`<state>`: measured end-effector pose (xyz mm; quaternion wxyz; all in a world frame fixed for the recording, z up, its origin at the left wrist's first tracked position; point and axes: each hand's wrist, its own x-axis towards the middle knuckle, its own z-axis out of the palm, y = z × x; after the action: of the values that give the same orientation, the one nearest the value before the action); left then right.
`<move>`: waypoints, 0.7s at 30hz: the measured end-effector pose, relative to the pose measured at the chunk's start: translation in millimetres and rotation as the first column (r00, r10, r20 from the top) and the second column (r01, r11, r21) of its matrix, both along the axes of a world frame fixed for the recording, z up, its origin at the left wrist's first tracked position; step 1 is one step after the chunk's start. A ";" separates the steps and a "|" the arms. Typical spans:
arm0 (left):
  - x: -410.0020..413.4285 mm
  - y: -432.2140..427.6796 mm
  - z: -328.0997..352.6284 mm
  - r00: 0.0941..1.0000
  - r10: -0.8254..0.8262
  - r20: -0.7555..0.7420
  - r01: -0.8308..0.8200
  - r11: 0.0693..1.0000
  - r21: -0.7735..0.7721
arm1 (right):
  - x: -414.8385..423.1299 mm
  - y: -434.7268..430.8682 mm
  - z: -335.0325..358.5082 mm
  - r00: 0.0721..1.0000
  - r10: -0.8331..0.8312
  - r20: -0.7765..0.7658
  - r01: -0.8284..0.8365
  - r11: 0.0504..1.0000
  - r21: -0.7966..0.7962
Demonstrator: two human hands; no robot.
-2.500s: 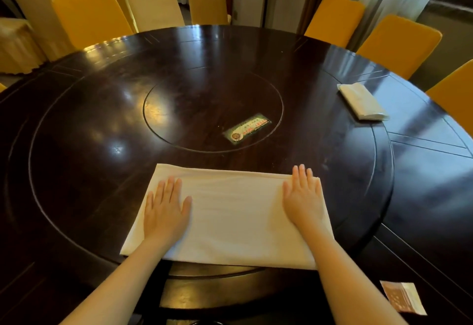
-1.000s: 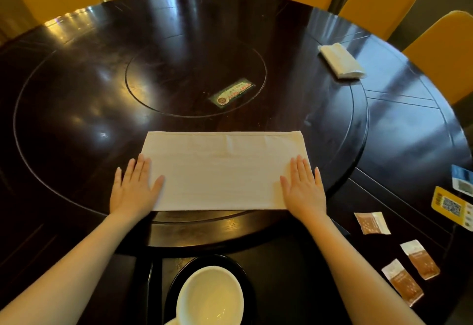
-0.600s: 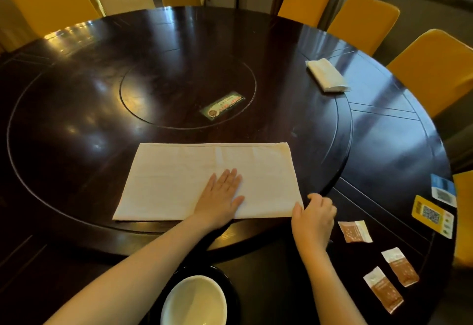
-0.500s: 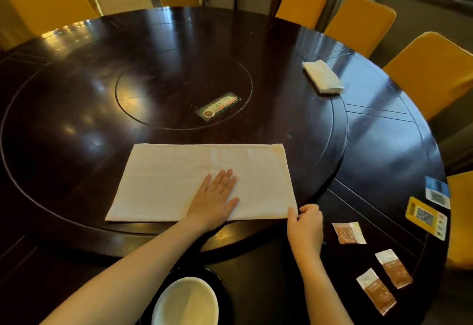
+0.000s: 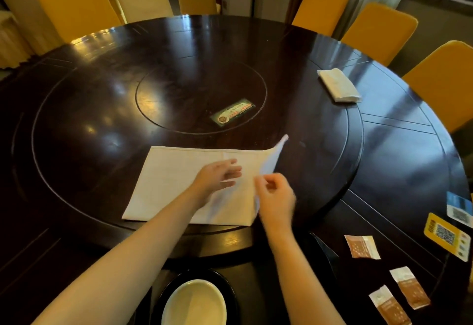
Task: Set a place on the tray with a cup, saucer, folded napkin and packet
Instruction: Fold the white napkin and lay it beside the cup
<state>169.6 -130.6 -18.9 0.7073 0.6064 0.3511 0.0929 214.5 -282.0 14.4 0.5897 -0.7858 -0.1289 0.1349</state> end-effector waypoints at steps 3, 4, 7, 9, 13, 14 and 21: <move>-8.3 38.2 15.7 0.982 0.187 0.026 -0.174 0.949 -0.264 | -35.2 49.3 6.4 0.946 0.273 0.173 -0.252 0.958 -0.135; -14.4 52.2 17.7 0.978 0.211 0.005 -0.199 0.931 -0.306 | -46.2 62.7 3.1 0.921 0.342 0.185 -0.309 0.933 -0.186; -37.4 88.8 16.4 0.978 0.169 -0.125 -0.194 0.956 -0.219 | -77.0 91.9 -12.9 0.870 0.471 0.147 -0.420 0.863 -0.282; -50.9 105.2 13.0 0.965 0.169 -0.202 -0.197 0.972 -0.129 | -93.7 103.5 -22.7 0.845 0.517 0.138 -0.452 0.827 -0.335; -66.6 117.1 5.8 0.972 0.182 -0.150 -0.201 0.972 -0.123 | -111.2 112.0 -32.2 0.852 0.494 0.176 -0.415 0.841 -0.348; -67.1 116.9 5.9 0.979 0.161 -0.122 -0.177 0.976 -0.129 | -110.8 111.9 -30.7 0.867 0.464 0.183 -0.393 0.861 -0.322; -87.7 95.5 12.3 0.998 -0.024 0.060 0.016 0.990 0.141 | -42.6 63.6 8.6 0.942 -0.152 0.300 0.132 0.988 0.085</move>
<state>82.0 -35.1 -6.6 0.6742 0.6552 0.3157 0.1289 171.8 -218.4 22.9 0.5956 -0.7852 -0.1657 -0.0353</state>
